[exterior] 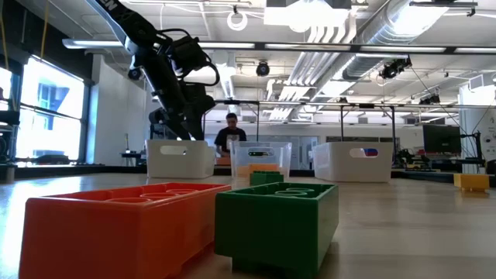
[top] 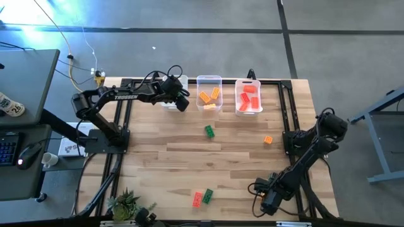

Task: Sort & place blocks by color
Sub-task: Put the yellow game piece into the transparent bin

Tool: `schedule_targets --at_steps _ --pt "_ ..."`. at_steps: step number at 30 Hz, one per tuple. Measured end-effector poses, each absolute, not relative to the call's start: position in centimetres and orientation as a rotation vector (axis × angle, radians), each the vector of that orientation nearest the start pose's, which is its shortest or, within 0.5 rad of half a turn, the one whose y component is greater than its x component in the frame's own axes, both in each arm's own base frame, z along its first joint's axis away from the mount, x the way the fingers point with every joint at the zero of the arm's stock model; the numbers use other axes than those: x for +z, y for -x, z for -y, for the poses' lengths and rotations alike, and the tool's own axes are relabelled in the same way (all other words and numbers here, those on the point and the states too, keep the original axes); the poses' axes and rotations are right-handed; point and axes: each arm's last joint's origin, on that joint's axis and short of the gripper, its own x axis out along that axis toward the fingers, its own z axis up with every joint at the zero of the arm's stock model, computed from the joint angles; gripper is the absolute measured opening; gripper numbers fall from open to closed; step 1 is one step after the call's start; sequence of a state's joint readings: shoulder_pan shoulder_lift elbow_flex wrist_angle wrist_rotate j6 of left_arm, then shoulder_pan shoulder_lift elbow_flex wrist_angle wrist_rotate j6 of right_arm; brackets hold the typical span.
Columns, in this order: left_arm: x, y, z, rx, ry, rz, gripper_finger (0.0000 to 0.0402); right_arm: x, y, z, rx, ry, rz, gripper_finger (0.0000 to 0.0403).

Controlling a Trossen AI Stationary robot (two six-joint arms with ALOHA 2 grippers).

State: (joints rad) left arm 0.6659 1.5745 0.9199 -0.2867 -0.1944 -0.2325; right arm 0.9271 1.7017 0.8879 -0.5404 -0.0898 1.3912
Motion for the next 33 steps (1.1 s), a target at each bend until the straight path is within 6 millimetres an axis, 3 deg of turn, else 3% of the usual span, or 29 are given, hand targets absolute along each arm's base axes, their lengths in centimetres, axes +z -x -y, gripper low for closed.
schedule_targets --at_steps 8,17,27,33 --pt "18.8 -24.1 -19.3 0.892 0.419 -0.853 0.0207 14.3 -19.2 -21.1 -0.235 -0.621 -1.442 0.0111" --pt "18.8 -25.4 -17.6 0.789 0.315 -0.894 0.0207 15.8 -23.5 -17.7 -0.279 -0.650 -1.257 0.0111" --pt "18.8 -26.9 -15.1 0.675 0.215 -0.923 0.0207 19.1 -29.6 -11.4 -0.315 -0.508 -1.040 0.0112" --pt "18.9 -27.2 -14.6 0.740 0.125 -0.940 0.0207 20.7 -31.9 -7.2 -0.344 -0.417 -0.970 0.0112"
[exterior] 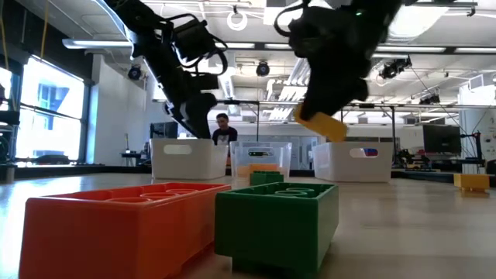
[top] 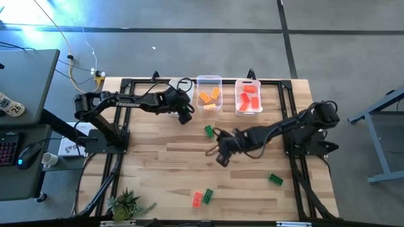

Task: Sort & place blocks by color
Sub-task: Put the yellow game piece into the transparent bin

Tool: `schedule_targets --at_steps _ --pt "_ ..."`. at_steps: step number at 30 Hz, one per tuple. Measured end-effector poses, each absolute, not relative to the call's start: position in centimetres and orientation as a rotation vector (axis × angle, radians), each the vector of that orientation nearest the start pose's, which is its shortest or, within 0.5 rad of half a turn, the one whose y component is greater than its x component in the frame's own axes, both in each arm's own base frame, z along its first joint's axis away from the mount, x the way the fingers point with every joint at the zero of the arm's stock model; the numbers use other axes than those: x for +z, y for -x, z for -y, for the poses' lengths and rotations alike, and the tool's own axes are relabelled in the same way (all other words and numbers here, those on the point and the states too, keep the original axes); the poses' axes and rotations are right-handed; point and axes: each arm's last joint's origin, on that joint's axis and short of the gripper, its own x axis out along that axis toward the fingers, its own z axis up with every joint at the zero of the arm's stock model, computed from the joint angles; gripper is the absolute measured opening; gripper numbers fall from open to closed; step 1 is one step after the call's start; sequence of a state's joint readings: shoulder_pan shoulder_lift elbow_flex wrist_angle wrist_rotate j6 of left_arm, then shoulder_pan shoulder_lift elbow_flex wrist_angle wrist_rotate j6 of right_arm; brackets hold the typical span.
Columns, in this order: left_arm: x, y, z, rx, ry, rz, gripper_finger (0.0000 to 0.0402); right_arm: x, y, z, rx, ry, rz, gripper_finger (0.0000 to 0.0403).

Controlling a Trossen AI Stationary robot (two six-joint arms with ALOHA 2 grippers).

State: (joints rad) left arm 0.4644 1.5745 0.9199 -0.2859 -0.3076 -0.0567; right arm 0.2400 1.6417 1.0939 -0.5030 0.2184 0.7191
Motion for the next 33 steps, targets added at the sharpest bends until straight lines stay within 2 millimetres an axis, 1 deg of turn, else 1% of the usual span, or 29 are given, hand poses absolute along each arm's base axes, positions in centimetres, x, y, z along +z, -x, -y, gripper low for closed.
schedule_targets --at_steps 3,7,11,14,19,24,29,33 --pt "18.9 -27.1 -14.6 0.767 0.092 -0.948 0.0207 21.2 -32.5 -5.4 -0.357 -0.394 -0.955 0.0113" --pt "19.0 -27.1 -14.6 0.772 0.089 -0.946 0.0207 21.8 -33.1 -3.3 -0.378 -0.366 -0.936 0.0113" --pt "19.8 -26.9 -14.5 0.761 0.075 -0.925 0.0207 22.8 -33.7 -1.1 -0.428 -0.317 -0.894 0.0112" --pt "20.8 -26.6 -14.0 0.731 0.082 -0.897 0.0207 23.7 -34.1 0.8 -0.488 -0.286 -0.854 0.0112" --pt "22.3 -26.0 -12.3 0.624 0.121 -0.878 0.0207 25.3 -34.4 4.5 -0.620 -0.231 -0.781 0.0111" --pt "23.1 -25.7 -10.1 0.517 0.128 -0.904 0.0207 26.6 -34.6 8.1 -0.725 -0.217 -0.673 0.0111" --pt "22.8 -26.0 -8.3 0.420 0.121 -0.952 0.0207 27.3 -34.5 11.1 -0.794 -0.248 -0.557 0.0111" --pt "22.0 -26.7 -7.9 0.403 0.111 -0.968 0.0207 27.6 -34.1 13.0 -0.842 -0.264 -0.510 0.0111"
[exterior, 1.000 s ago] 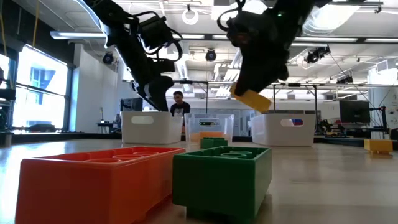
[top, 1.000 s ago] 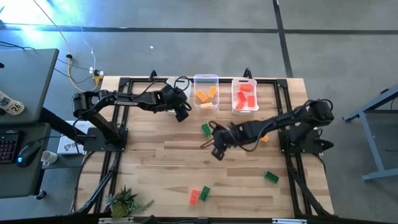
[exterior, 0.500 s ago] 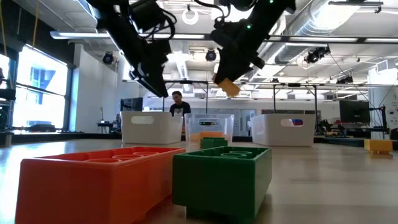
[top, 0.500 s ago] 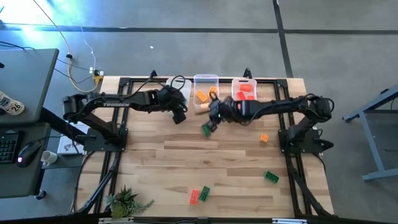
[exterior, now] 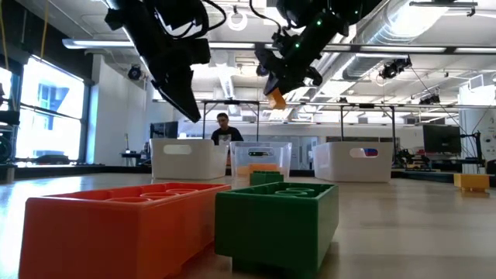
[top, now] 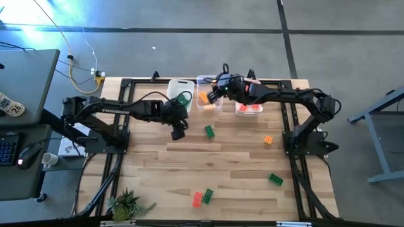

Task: Sort & place blocks by color
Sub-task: Put the yellow game piece into the transparent bin

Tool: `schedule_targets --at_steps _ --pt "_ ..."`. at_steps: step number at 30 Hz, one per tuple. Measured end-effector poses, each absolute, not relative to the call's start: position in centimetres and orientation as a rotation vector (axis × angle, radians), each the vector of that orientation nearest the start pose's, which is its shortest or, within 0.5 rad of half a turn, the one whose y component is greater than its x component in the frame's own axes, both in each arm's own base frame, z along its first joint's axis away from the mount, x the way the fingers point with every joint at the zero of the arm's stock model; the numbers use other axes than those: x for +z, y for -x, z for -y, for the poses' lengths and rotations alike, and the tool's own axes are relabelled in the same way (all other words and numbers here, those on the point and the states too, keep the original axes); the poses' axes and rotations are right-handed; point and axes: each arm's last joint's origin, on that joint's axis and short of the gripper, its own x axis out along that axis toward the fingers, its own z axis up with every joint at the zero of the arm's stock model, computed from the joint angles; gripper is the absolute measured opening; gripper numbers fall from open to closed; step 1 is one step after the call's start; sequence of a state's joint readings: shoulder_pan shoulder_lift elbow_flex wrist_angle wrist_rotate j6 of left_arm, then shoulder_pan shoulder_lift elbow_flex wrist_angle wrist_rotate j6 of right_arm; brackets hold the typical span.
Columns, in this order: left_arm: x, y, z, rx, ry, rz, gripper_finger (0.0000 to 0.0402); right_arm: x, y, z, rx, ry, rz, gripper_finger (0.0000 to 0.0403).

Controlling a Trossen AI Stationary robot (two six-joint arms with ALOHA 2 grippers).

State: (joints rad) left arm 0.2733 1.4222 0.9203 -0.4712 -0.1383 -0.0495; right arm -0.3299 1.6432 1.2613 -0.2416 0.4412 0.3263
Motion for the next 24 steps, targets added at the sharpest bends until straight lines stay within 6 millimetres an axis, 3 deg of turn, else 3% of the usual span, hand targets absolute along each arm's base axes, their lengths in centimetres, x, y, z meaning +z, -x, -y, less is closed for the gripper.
schedule_targets --at_steps 12,24 --pt "18.5 -29.0 -9.8 0.505 0.149 -0.968 0.0207 27.8 -33.1 16.2 -0.752 -0.232 -0.533 0.0115" --pt "16.4 -29.4 -12.4 0.660 0.166 -0.957 0.0207 27.7 -32.9 16.6 -0.740 -0.217 -0.545 0.0115"
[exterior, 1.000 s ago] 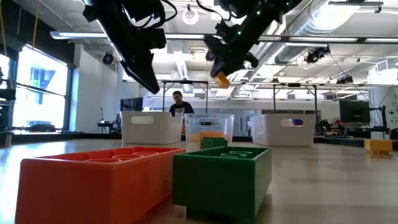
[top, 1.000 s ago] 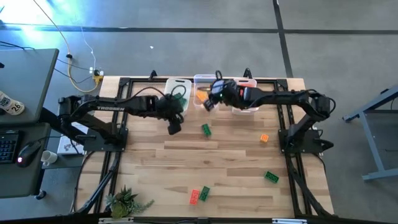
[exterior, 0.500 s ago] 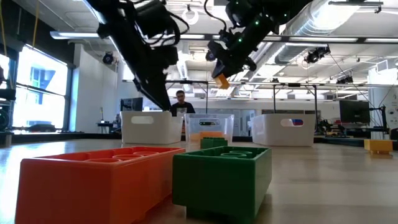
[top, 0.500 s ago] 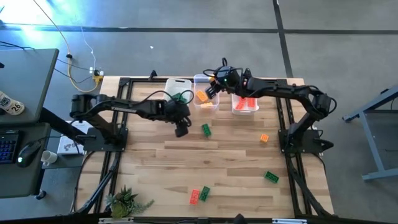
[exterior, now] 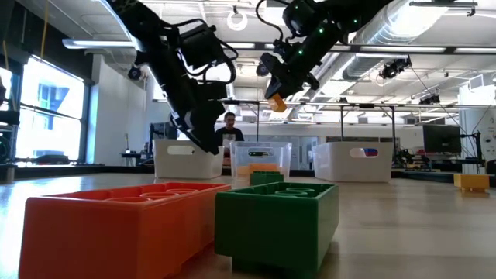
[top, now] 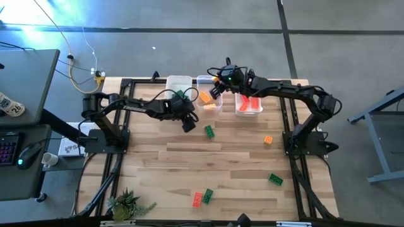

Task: Sort & place blocks by color
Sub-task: Put the yellow game piece into the transparent bin

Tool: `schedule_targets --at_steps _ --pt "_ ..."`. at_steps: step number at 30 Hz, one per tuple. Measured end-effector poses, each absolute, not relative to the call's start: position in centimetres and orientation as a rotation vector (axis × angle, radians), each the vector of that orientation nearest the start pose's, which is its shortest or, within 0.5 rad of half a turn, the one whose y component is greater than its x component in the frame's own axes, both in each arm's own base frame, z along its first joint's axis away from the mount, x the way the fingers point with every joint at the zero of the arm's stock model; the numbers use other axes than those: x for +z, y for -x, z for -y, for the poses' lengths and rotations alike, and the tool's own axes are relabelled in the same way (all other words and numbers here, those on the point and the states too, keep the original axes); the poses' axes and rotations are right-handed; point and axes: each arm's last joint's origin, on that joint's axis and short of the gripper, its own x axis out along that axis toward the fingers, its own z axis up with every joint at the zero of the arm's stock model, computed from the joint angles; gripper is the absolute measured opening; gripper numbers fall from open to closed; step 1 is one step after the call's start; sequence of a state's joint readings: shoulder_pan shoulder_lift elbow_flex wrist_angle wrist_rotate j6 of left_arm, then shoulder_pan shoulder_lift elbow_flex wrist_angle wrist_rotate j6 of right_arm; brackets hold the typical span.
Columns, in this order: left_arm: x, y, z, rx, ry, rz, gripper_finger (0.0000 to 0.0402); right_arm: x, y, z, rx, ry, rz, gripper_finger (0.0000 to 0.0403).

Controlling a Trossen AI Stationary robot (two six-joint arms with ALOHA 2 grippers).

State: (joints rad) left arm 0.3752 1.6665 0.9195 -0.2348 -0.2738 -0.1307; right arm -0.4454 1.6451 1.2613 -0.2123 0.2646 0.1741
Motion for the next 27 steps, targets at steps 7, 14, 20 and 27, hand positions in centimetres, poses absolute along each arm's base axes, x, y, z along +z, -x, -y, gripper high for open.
schedule_targets --at_steps 7,14,20,27 --pt "16.4 -29.1 -13.8 0.692 0.190 -0.928 0.0207 26.3 -33.6 16.8 -0.707 -0.232 -0.586 0.0115" --pt "16.6 -29.4 -13.2 0.632 0.207 -0.909 0.0207 23.6 -34.6 17.3 -0.727 -0.230 -0.651 0.0115" --pt "16.6 -29.8 -12.5 0.614 0.190 -0.911 0.0207 22.6 -35.0 17.5 -0.711 -0.239 -0.676 0.0126" --pt "16.6 -29.9 -11.8 0.595 0.180 -0.928 0.0207 22.8 -34.9 17.5 -0.717 -0.236 -0.668 0.0202"
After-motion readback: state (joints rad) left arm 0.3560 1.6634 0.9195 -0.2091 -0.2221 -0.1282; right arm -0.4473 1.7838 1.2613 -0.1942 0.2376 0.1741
